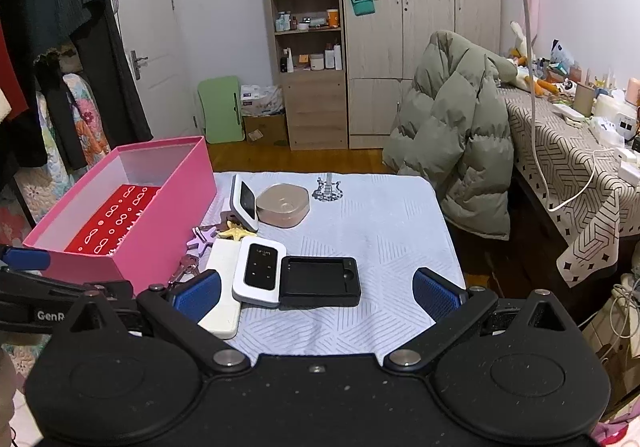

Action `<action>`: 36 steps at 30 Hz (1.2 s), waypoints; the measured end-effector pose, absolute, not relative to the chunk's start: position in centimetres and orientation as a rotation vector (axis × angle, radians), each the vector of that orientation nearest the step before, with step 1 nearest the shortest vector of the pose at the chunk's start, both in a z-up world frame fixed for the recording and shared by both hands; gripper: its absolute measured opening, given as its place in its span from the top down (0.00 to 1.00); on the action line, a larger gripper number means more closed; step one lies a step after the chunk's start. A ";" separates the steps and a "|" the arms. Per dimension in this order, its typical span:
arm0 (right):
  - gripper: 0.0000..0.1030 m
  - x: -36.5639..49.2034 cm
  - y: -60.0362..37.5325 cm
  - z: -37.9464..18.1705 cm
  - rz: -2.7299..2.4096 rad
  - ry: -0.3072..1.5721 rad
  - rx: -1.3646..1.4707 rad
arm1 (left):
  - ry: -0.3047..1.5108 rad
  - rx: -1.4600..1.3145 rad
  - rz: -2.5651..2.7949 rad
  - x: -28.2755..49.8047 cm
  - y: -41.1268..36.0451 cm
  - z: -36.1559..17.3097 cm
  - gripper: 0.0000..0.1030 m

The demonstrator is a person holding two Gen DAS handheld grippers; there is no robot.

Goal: Organize rigid objects

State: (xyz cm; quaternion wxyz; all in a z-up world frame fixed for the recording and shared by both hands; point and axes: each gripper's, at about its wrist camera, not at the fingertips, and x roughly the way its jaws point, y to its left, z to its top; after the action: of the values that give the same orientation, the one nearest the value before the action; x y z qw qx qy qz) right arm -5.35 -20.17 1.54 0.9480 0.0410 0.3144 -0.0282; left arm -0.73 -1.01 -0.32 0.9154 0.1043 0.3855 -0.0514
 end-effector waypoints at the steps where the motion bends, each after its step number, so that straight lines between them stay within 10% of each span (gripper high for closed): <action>1: 0.00 -5.3 -20.1 1.5 -0.057 0.643 0.082 | 0.800 0.208 -0.109 -0.6 -0.9 -0.4 0.00; 36: 0.00 -5.0 -19.5 1.0 -0.053 0.672 0.070 | 0.781 0.183 -0.062 -1.5 0.7 -0.7 0.00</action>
State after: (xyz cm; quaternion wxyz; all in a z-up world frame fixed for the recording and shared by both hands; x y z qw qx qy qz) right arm -5.00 -19.53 0.95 0.9432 0.0342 0.3296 -0.0258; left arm -1.49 0.71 -0.74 0.9202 0.0892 0.3801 -0.0300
